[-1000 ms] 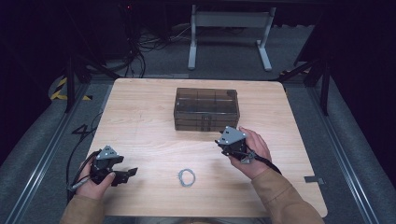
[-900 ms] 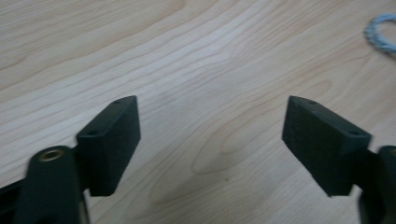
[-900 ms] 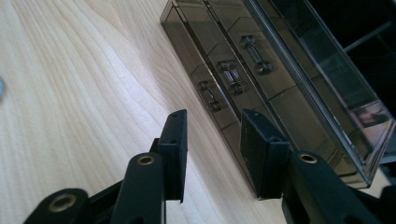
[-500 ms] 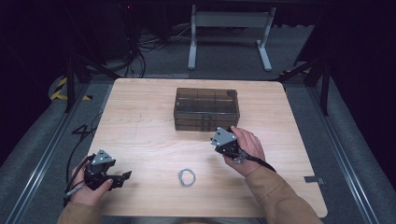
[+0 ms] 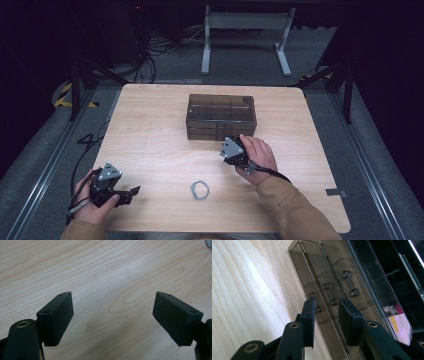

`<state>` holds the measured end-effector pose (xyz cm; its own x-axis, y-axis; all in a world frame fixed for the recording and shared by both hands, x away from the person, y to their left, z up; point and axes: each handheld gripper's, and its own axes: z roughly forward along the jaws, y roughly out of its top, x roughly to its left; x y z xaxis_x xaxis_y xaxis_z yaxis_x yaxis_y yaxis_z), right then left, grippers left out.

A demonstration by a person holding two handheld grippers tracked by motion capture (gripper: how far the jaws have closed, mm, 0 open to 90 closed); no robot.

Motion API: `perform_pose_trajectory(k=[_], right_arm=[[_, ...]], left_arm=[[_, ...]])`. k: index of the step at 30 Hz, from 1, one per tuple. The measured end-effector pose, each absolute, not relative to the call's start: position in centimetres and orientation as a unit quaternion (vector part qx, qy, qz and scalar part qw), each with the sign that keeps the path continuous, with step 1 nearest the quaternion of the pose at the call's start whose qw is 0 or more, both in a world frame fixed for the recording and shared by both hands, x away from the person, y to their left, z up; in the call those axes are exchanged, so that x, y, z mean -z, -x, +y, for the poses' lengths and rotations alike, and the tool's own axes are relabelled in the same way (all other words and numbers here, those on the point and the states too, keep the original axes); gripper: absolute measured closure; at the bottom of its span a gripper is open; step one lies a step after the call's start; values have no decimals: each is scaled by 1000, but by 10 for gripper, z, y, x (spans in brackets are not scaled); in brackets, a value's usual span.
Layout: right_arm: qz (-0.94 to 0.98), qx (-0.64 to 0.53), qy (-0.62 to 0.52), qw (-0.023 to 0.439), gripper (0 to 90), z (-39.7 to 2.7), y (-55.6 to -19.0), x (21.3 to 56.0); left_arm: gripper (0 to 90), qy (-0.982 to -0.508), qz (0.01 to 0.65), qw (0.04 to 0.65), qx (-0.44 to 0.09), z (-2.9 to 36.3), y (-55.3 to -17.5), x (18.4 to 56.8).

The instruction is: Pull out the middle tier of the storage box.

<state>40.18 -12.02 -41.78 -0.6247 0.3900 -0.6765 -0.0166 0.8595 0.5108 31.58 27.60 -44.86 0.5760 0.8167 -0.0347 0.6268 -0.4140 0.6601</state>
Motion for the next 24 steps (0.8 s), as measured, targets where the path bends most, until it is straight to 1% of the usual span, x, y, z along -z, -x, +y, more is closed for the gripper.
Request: perform_pose_trajectory(k=[8, 9, 12, 24], right_arm=[[866, -227, -94, 435, 679, -114, -404, 423], [862, -223, -91, 447, 679, -113, -404, 424], [857, -218, -86, 459, 679, -111, -404, 427], [849, -210, -76, 479, 678, -105, -406, 434]], left_arm=[[177, -828, 433, 325, -147, 275, -317, 448], [177, -828, 431, 326, -147, 275, -318, 448], [178, -829, 431, 325, -147, 274, -318, 448], [166, -831, 417, 335, -153, 270, -322, 447]])
